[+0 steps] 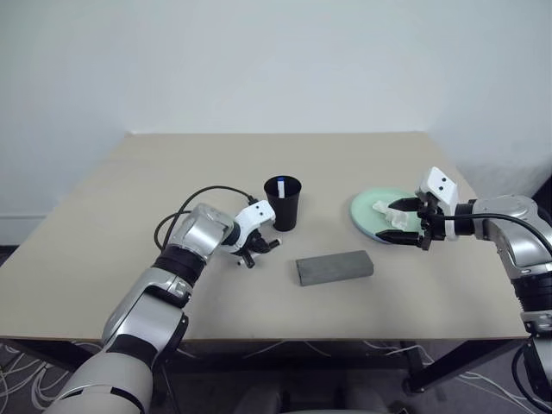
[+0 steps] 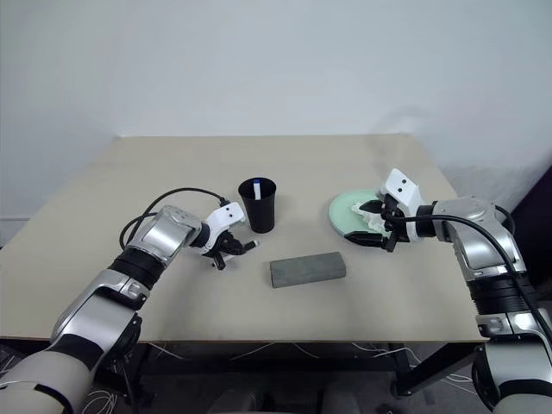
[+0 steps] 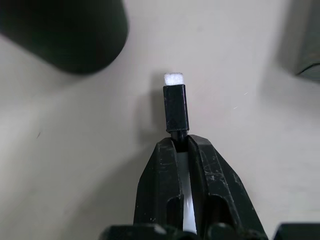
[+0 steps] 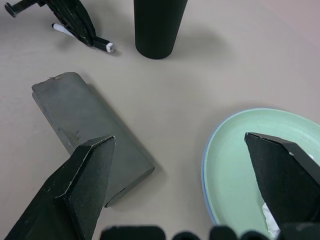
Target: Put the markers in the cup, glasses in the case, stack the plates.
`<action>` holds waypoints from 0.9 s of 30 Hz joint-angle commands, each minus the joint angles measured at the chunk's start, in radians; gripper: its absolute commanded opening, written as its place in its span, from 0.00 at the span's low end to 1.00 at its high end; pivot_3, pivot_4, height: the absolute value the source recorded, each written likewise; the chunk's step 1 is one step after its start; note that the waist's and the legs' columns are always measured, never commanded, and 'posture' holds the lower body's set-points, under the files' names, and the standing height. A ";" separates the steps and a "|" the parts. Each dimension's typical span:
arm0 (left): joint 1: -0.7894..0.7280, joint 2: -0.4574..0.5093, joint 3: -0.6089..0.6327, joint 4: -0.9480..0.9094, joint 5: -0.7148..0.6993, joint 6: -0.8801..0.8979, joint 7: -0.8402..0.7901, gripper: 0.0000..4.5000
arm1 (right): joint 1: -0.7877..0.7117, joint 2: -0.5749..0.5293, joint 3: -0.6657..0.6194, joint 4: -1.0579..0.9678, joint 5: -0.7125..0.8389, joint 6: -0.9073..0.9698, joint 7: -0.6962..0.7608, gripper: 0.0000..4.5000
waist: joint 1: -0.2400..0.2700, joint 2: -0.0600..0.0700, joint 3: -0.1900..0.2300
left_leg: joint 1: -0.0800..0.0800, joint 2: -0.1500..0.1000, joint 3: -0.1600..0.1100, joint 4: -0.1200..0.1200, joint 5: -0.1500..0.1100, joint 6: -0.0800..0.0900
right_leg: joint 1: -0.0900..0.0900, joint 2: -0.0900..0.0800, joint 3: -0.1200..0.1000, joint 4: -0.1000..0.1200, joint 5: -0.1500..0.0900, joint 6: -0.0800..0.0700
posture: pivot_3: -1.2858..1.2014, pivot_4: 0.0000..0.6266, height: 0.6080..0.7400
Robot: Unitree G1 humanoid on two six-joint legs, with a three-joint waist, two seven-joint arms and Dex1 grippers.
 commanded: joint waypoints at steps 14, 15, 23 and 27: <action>-0.155 -0.177 0.448 -0.053 -0.307 -0.213 0.180 0.01 | -0.038 -0.006 -0.022 -0.013 0.009 -0.021 0.002 1.00 | 0.000 0.000 0.000 | 0.002 0.000 0.000 0.001 0.000 0.000 | 0.002 0.000 0.000 0.000 0.000 0.000 | 0.52 0.00 0.94; -0.168 -0.184 0.459 -0.024 -0.308 -0.227 0.198 0.01 | -0.038 -0.006 -0.022 -0.012 0.009 -0.021 0.002 1.00 | 0.000 0.000 0.000 | 0.002 0.000 0.000 0.001 0.000 0.000 | 0.001 0.000 0.000 0.000 0.000 0.000 | 0.52 0.00 0.94; -0.232 -0.224 0.527 0.250 -0.261 -0.540 0.403 0.01 | -0.046 -0.005 -0.021 -0.008 0.008 -0.023 0.003 1.00 | 0.005 0.000 0.000 | 0.001 -0.005 0.000 0.001 0.000 0.000 | 0.001 0.000 0.000 -0.001 0.000 0.000 | 0.52 0.00 0.94; -0.226 -0.246 0.538 0.329 -0.247 -0.650 0.454 0.01 | -0.045 -0.007 -0.022 -0.011 0.009 -0.021 0.003 1.00 | 0.006 0.000 0.000 | 0.000 -0.005 0.000 0.001 0.000 0.000 | 0.002 0.000 0.000 -0.001 0.000 0.000 | 0.52 0.00 0.94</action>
